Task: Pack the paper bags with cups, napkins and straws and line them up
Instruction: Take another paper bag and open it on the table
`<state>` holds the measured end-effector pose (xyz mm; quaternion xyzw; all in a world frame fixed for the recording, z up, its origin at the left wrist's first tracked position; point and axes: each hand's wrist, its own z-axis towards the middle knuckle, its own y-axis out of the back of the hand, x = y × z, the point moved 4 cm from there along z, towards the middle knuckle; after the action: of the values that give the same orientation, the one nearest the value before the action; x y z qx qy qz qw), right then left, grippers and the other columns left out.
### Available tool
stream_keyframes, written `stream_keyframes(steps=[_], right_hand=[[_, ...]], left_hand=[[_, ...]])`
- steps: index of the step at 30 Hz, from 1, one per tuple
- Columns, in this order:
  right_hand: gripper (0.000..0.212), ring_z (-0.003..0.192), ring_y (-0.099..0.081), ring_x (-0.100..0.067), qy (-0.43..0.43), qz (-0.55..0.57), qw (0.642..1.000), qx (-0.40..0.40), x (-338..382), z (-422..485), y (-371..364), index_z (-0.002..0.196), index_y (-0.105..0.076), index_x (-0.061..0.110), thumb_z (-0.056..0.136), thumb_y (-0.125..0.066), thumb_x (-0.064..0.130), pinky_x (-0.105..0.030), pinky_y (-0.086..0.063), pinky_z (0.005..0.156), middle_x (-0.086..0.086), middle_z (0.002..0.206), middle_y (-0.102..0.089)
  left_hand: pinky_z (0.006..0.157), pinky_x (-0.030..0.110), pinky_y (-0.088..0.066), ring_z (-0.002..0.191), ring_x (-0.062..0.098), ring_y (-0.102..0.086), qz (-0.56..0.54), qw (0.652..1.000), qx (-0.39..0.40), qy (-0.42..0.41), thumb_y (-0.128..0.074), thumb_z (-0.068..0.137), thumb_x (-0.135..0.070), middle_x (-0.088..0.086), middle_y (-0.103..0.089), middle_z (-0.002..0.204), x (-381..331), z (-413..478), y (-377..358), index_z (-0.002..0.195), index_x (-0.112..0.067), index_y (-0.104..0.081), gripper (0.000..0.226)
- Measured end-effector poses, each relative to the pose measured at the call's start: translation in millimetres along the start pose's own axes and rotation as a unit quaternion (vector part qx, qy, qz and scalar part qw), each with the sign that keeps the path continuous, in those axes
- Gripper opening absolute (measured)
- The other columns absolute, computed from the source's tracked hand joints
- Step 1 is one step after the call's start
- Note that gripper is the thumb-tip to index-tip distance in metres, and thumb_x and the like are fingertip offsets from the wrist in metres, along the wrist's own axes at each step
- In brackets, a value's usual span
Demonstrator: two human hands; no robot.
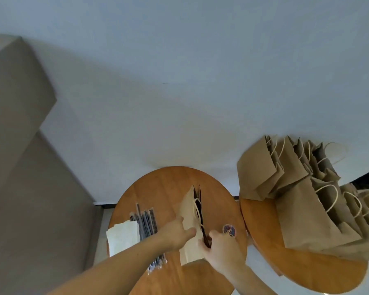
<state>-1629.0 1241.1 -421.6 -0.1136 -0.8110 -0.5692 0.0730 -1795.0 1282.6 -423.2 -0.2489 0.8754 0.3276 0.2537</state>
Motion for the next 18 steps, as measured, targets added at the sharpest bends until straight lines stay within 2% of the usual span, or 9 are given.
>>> stream_keyframes(steps=[3,6,8,11,14,16,18], right_hand=[[0.063,0.063,-0.050,-0.008,0.009,0.005,1.000,0.021,-14,8,1,0.082,-0.049,0.029,0.075,-0.024,0.086,-0.028,-0.037,0.053,0.009,0.069,-0.053],[0.054,0.062,-0.050,-0.003,0.053,0.074,0.995,0.044,-18,23,11,0.076,-0.046,0.034,0.075,-0.030,0.085,-0.022,-0.030,0.050,0.010,0.070,-0.054],[0.041,0.064,-0.055,0.002,0.062,0.151,0.985,0.060,-23,30,13,0.083,-0.054,0.039,0.082,-0.041,0.077,-0.019,-0.035,0.051,0.014,0.069,-0.057],[0.031,0.079,-0.061,0.003,0.052,0.236,0.967,0.077,-30,37,9,0.108,-0.063,0.030,0.093,-0.055,0.055,-0.012,-0.043,0.064,0.017,0.086,-0.065],[0.016,0.079,-0.064,-0.001,0.040,0.285,0.954,0.088,-30,42,6,0.103,-0.063,0.026,0.095,-0.060,0.040,-0.012,-0.044,0.062,0.011,0.087,-0.069],[0.008,0.068,-0.063,-0.003,0.018,0.294,0.952,0.082,-31,46,8,0.090,-0.062,0.025,0.095,-0.059,0.030,-0.012,-0.042,0.056,0.007,0.076,-0.067],[0.012,0.061,-0.062,-0.004,-0.011,0.274,0.959,0.067,-36,50,13,0.082,-0.058,0.024,0.094,-0.057,0.028,-0.012,-0.040,0.051,0.007,0.068,-0.063]], left_hand=[[0.101,0.038,-0.048,0.122,0.024,-0.054,-0.010,1.000,-0.007,0.014,-0.049,0.090,-0.056,0.010,-0.051,0.143,6,3,-10,0.151,-0.009,-0.029,0.080],[0.102,0.039,-0.048,0.124,0.025,-0.054,-0.044,0.998,-0.023,0.027,-0.048,0.082,-0.063,0.010,-0.051,0.144,-2,7,-13,0.151,-0.013,-0.030,0.088],[0.101,0.038,-0.048,0.122,0.025,-0.055,-0.058,0.997,-0.042,0.034,-0.044,0.073,-0.072,0.008,-0.052,0.143,-8,10,-13,0.152,-0.017,-0.028,0.098],[0.094,0.033,-0.050,0.122,0.021,-0.056,-0.031,0.996,-0.072,0.048,-0.042,0.066,-0.081,0.002,-0.049,0.146,-14,11,-17,0.154,-0.025,-0.020,0.107],[0.089,0.035,-0.054,0.117,0.022,-0.059,0.038,0.992,-0.104,0.066,-0.041,0.071,-0.085,0.000,-0.052,0.143,-22,12,-24,0.154,-0.028,-0.019,0.103],[0.084,0.036,-0.056,0.107,0.023,-0.063,0.071,0.986,-0.127,0.082,-0.042,0.075,-0.078,0.001,-0.061,0.127,-29,14,-24,0.148,-0.024,-0.030,0.092],[0.077,0.036,-0.058,0.087,0.020,-0.067,0.088,0.978,-0.157,0.105,-0.048,0.078,-0.065,-0.002,-0.064,0.097,-32,14,-18,0.126,-0.020,-0.049,0.066]])
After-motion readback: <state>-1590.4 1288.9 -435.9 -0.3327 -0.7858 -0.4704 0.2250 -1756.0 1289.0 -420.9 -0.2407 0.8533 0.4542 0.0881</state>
